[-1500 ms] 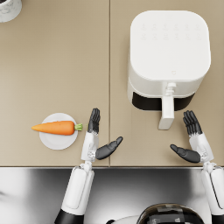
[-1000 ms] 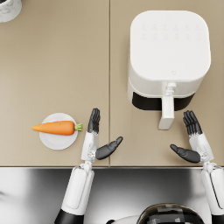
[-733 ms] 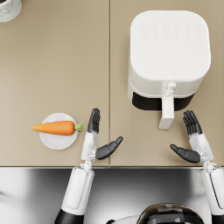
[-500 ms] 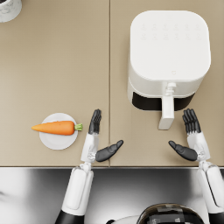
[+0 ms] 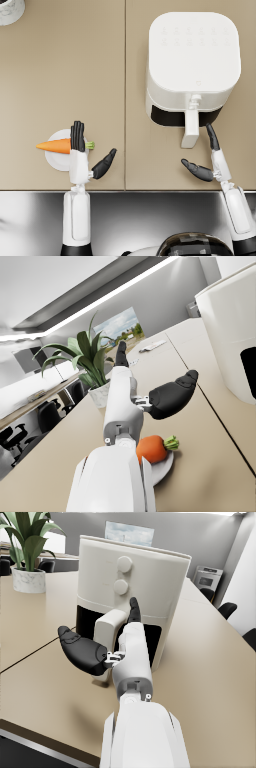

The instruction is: Pick up the carrot and place it into the air fryer

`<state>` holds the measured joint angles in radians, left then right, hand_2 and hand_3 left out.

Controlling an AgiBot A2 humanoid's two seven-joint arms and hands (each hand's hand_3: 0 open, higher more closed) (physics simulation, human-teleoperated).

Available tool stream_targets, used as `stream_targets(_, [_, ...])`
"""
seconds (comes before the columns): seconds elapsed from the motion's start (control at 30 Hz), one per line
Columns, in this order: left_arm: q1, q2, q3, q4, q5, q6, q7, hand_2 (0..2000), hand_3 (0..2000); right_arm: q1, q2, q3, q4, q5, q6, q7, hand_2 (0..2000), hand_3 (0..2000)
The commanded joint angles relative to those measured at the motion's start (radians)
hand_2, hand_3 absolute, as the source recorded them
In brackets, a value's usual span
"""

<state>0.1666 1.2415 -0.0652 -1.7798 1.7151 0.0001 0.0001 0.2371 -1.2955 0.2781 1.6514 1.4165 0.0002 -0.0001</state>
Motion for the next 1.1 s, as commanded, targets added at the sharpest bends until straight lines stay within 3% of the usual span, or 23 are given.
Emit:
stream_targets(0.03, [0.014, 0.001, -0.042, 0.004, 0.045, 0.000, 0.000, 0, 0, 0.004, -0.005, -0.013, -0.005, 0.002, 0.000, 0.000, 0, 0])
stream_targets(0.23, [0.034, 0.003, -0.098, 0.027, 0.317, 0.000, 0.000, 0, 0, -0.002, -0.016, -0.004, -0.036, 0.007, 0.000, 0.000, 0, 0])
stream_targets(0.27, [0.040, 0.003, -0.100, 0.032, 0.362, -0.040, 0.000, 0, 0, -0.003, -0.018, -0.006, -0.036, 0.007, 0.000, 0.000, 0, 0])
stream_targets(0.3, [0.042, 0.004, -0.104, 0.031, 0.407, -0.170, -0.038, 0, 0, -0.003, -0.021, -0.008, -0.036, 0.007, 0.000, 0.000, 0, 0])
stream_targets(0.37, [0.047, 0.004, -0.113, 0.031, 0.498, -0.318, -0.107, 0, 0, -0.005, -0.024, -0.006, -0.042, 0.008, 0.000, 0.000, 0, 0])
stream_targets(0.5, [0.051, 0.005, -0.129, 0.036, 0.680, -0.420, -0.178, 0, 0, -0.007, -0.033, -0.014, -0.042, 0.008, 0.000, 0.000, 0, 0])
stream_targets(0.73, [0.070, 0.004, -0.152, 0.072, 0.999, -0.453, -0.202, 0, 0, -0.012, -0.046, -0.023, -0.060, 0.008, 0.000, 0.000, 0, 0])
stream_targets(0.87, [0.108, 0.001, -0.136, 0.175, 1.181, -0.458, -0.205, 0, 0, -0.009, -0.056, -0.032, -0.062, 0.008, 0.000, 0.000, 0, 0])
stream_targets(1.1, [0.132, 0.006, -0.094, 0.347, 1.286, -0.443, -0.217, 0, 0, -0.008, -0.070, -0.041, -0.067, 0.008, 0.000, 0.000, 0, 0])
